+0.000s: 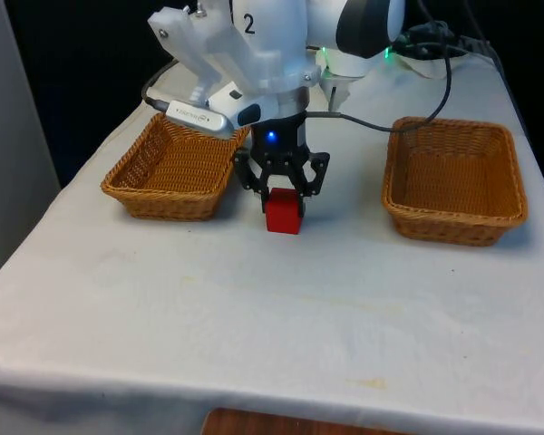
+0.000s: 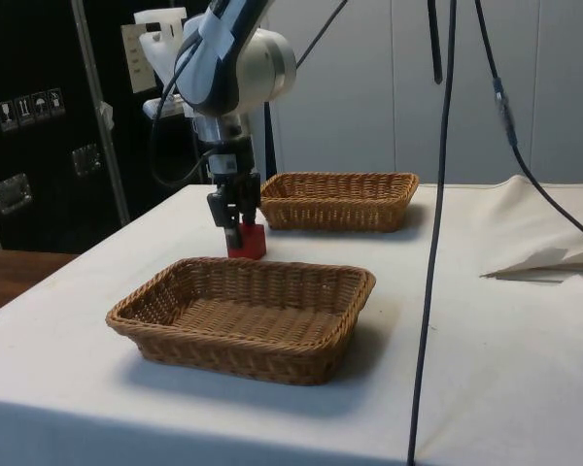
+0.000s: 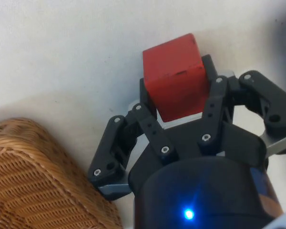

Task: Pick up the red cube and place it into the right basket.

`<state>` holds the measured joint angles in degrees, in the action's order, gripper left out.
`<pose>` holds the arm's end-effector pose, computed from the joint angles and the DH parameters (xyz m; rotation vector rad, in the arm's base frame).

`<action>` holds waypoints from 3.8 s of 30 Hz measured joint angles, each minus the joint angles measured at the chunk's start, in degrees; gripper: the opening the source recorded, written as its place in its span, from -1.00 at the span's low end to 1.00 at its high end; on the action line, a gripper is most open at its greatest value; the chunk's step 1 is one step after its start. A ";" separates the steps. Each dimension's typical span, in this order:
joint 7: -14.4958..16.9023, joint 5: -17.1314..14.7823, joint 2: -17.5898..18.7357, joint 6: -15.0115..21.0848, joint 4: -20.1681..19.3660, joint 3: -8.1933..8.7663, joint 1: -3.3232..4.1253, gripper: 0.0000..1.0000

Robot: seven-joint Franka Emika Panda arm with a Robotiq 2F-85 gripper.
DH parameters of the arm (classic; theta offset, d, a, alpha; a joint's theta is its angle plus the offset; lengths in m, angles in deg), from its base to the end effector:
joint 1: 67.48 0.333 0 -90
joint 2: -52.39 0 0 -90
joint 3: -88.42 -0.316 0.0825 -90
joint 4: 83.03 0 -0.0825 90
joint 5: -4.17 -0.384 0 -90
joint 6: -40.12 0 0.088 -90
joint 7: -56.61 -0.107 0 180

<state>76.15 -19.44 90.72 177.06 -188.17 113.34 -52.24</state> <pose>0.6339 -0.0887 0.1885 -3.1262 0.0905 0.0344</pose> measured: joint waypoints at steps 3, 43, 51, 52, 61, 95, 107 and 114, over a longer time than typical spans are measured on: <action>0.00 0.00 0.00 0.00 0.00 0.00 0.00 -0.98; -2.23 7.16 -13.24 -7.79 -2.98 3.04 1.32 -0.98; -1.95 8.77 -13.75 -8.37 -2.69 4.93 1.32 -0.98; -1.95 8.77 -13.75 -8.37 -2.69 4.93 1.32 -0.98; 0.11 9.00 -13.01 -8.54 -2.23 7.68 1.09 -0.98; 15.64 -1.03 -8.25 -8.59 -1.72 16.39 -1.38 -0.98; 20.74 -6.36 -4.53 -8.54 -1.72 18.11 -1.89 -0.98; 22.06 -8.48 -2.35 -8.14 -1.78 18.22 -1.83 -0.98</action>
<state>98.21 -27.92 88.37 168.92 -189.94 131.56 -54.07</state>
